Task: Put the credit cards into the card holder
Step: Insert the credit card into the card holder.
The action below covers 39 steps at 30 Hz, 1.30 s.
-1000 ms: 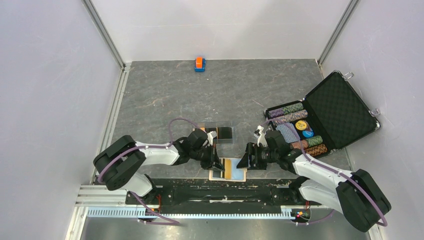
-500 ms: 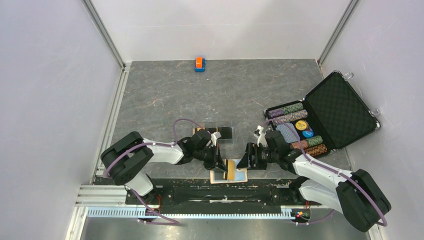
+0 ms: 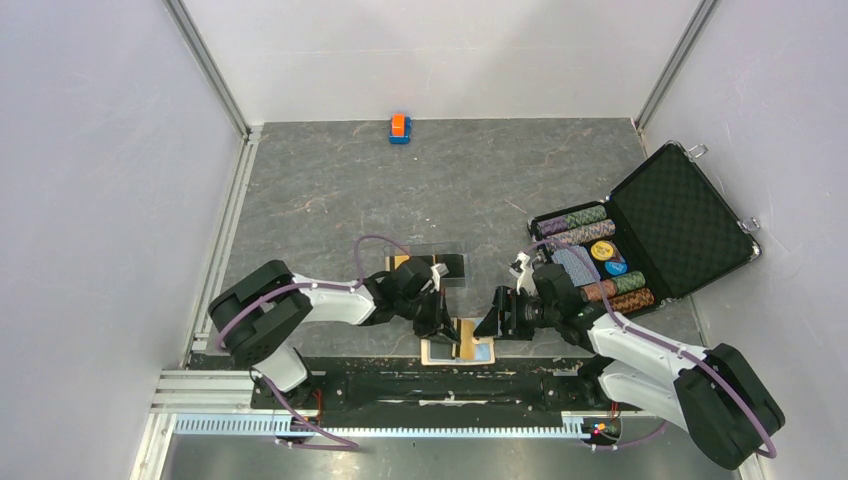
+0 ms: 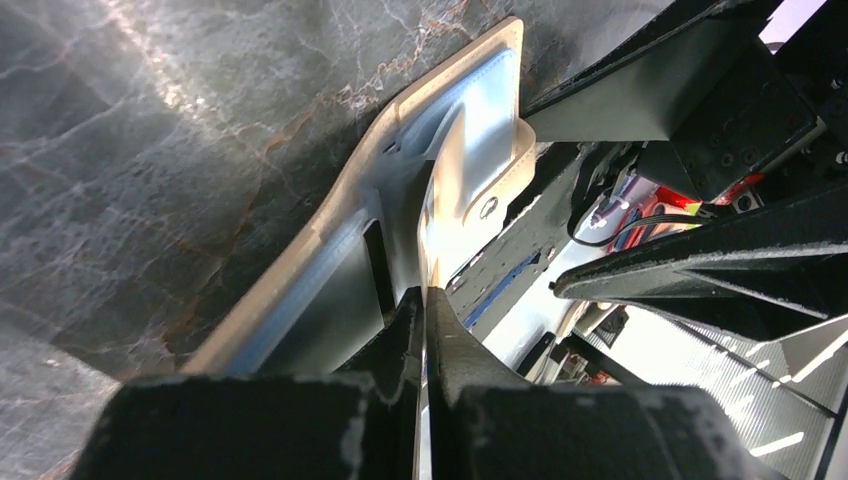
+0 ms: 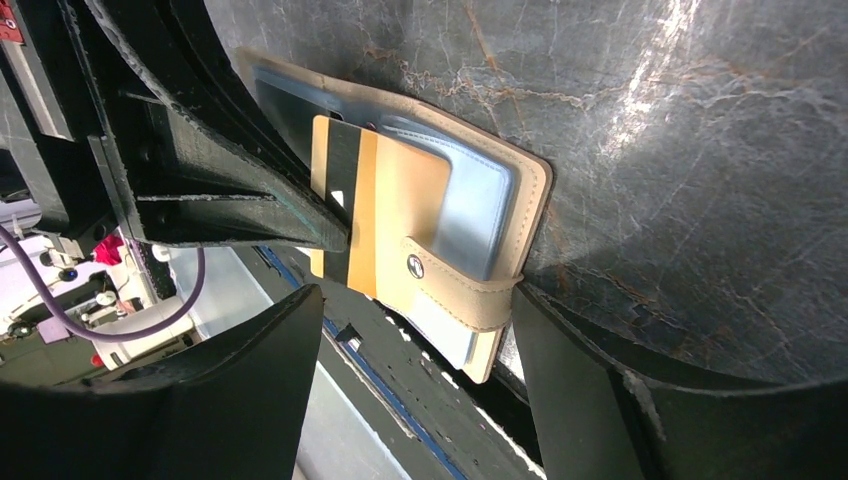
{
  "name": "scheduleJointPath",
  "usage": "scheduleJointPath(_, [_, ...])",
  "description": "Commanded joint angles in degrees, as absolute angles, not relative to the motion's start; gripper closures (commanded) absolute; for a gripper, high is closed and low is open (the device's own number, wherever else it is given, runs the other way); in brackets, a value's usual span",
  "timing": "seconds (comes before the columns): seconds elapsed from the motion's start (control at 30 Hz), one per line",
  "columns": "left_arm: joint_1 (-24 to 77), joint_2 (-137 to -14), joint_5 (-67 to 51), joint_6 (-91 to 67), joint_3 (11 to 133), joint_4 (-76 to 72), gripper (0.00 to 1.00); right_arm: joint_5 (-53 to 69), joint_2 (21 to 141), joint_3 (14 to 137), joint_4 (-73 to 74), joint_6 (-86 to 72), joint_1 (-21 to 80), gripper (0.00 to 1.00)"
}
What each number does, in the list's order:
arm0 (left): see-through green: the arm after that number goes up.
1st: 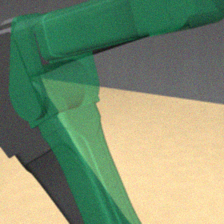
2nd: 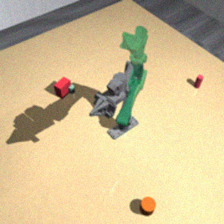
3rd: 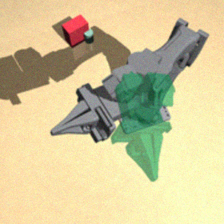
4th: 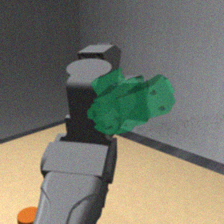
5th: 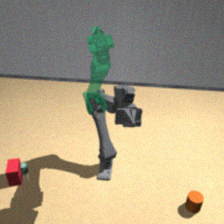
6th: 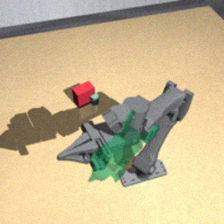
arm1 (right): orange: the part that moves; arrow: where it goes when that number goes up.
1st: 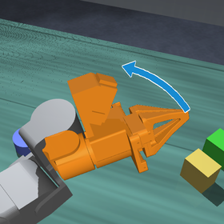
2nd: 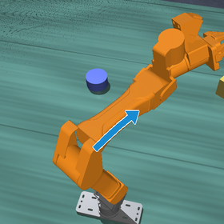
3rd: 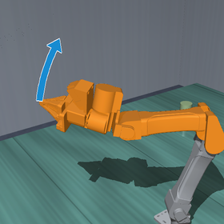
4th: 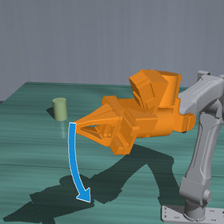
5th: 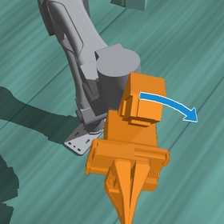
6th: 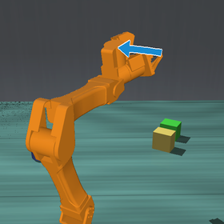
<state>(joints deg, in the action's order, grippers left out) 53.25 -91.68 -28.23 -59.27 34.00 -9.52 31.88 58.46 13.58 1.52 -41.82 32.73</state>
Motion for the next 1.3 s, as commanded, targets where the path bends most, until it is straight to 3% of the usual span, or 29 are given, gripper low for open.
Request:
scheduleJointPath(0.0, [55.0,-93.8,-24.7,-59.1,37.6,-5.7,0.95,30.9,59.6,11.3,3.4,-41.6,33.1,0.27])
scheduleJointPath(0.1, [55.7,-93.8,-24.1,-57.6,39.8,-1.5,0.91,30.9,59.7,11.4,3.3,-41.7,33.2,0.27])
scheduleJointPath(0.33, [56.8,-93.2,-20.3,-54.5,44.1,9.5,0.61,30.9,59.7,11.4,3.3,-41.7,33.1,0.27])
scheduleJointPath(0.53, [57.3,-93.3,-18.3,-52.4,46.3,14.8,0.48,31.0,59.8,11.4,3.4,-41.5,33.1,0.27])
scheduleJointPath(0.9, [60.5,-98.1,-17.1,-48.8,55.1,23.9,0.48,31.0,59.9,11.5,3.3,-41.5,33.1,0.27])
scheduleJointPath(1.03, [60.9,-99.8,-20.1,-49.9,56.5,21.9,0.53,31.1,59.8,11.5,3.3,-41.5,33.1,0.28])
scheduleJointPath(1.27, [60.9,-101.2,-24.9,-52.2,56.1,15.2,0.49,31.4,59.8,11.5,3.1,-41.5,33.1,0.36])
